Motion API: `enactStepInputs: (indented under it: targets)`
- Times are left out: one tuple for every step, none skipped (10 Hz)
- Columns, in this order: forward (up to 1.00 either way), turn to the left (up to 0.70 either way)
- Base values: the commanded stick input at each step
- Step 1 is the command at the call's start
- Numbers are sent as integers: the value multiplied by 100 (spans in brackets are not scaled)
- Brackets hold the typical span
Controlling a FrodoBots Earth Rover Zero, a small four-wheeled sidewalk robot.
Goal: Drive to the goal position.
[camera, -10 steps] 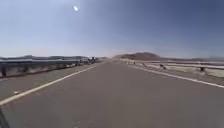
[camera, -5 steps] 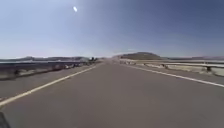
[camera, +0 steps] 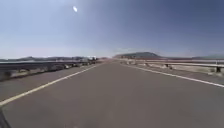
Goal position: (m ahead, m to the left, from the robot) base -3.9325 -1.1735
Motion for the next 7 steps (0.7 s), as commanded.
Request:
enactStepInputs:
  targets:
    - [100,0]
    - [100,0]
    - [100,0]
    - [100,0]
    - [100,0]
    - [100,0]
    - [100,0]
